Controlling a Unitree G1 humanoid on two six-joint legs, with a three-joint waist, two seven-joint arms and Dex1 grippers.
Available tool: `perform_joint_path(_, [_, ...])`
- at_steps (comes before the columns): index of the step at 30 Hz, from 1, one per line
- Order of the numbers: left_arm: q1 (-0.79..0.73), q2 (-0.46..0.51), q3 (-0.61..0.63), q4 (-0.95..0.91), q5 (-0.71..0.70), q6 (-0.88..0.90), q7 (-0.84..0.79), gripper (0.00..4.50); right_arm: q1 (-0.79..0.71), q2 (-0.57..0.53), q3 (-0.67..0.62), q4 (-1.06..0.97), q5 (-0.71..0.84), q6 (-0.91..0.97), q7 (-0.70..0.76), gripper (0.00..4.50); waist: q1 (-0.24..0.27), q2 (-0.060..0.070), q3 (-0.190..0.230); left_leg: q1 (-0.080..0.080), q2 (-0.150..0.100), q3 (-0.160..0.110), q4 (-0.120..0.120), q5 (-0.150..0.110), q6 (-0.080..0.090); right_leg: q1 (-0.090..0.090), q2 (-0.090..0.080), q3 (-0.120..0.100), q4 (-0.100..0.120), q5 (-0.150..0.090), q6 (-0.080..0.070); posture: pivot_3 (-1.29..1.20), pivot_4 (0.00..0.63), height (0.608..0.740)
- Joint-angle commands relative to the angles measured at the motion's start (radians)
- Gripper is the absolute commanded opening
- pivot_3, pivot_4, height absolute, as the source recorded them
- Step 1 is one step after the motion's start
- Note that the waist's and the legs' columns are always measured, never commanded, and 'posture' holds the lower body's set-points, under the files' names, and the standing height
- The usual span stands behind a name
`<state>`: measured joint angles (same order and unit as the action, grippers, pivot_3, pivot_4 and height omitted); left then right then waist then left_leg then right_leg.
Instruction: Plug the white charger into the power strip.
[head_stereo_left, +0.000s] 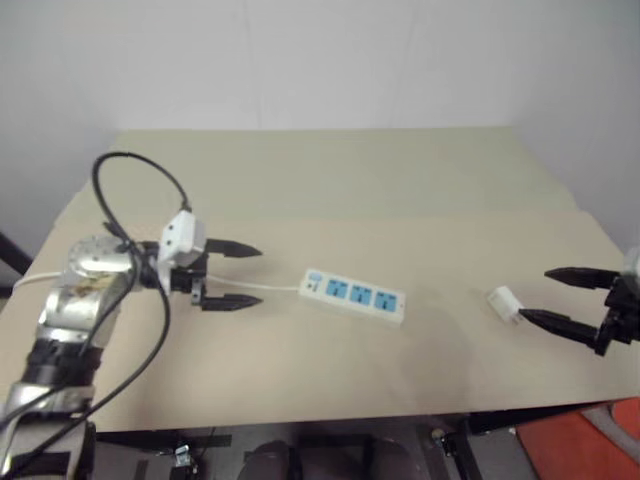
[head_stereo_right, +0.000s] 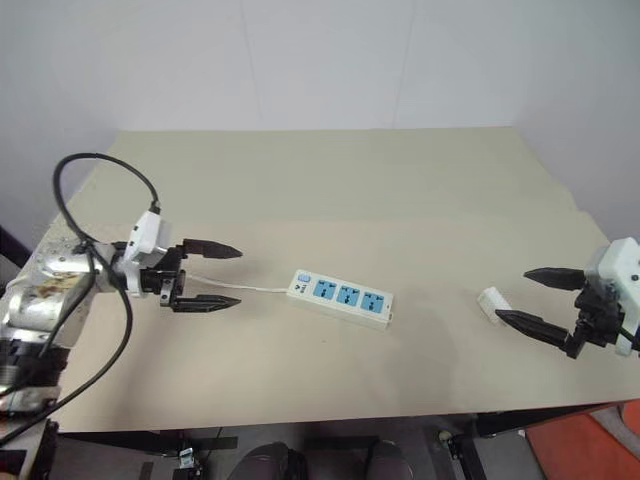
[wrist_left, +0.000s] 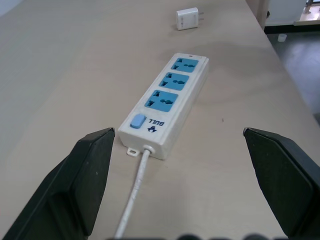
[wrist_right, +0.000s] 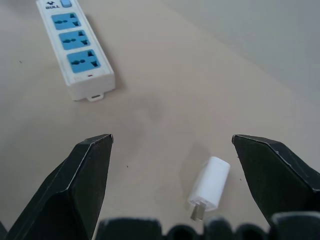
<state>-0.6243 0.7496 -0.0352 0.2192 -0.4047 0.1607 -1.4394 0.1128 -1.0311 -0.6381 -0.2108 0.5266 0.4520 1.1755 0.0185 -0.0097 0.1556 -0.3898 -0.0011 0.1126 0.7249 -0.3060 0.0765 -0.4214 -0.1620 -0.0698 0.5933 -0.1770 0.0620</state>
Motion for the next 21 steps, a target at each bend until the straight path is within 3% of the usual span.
perform_joint_path(1, [-0.119, -0.065, -0.049, 0.165, 0.053, -0.108, -0.064, 4.49, 0.026, 0.007, -0.069, -0.109, 0.052, 0.037, -0.008, 4.50, 0.003, 0.000, 0.000, -0.001, 0.000, 0.000, 0.001, 0.000, 0.000, 0.000, 0.000, 0.000, 0.000, 0.000, 0.000, 0.00, 0.150, 0.740])
perform_joint_path(12, [-0.412, -0.289, -0.113, 0.759, 0.223, -0.457, -0.167, 4.49, 0.033, 0.066, -0.054, -0.293, 0.147, 0.114, -0.108, 4.50, -0.006, -0.005, 0.003, -0.004, 0.000, -0.001, 0.003, -0.003, 0.005, -0.001, 0.000, -0.001, 0.000, 0.001, 0.001, 0.00, 0.150, 0.740])
perform_joint_path(21, [-0.489, -0.375, -0.136, 0.982, 0.344, -0.606, -0.170, 4.49, 0.083, 0.096, -0.095, -0.372, 0.192, 0.153, -0.151, 4.50, -0.005, -0.007, 0.004, -0.010, -0.001, -0.002, 0.007, -0.005, 0.009, -0.003, -0.002, -0.002, 0.000, 0.004, 0.004, 0.00, 0.150, 0.740])
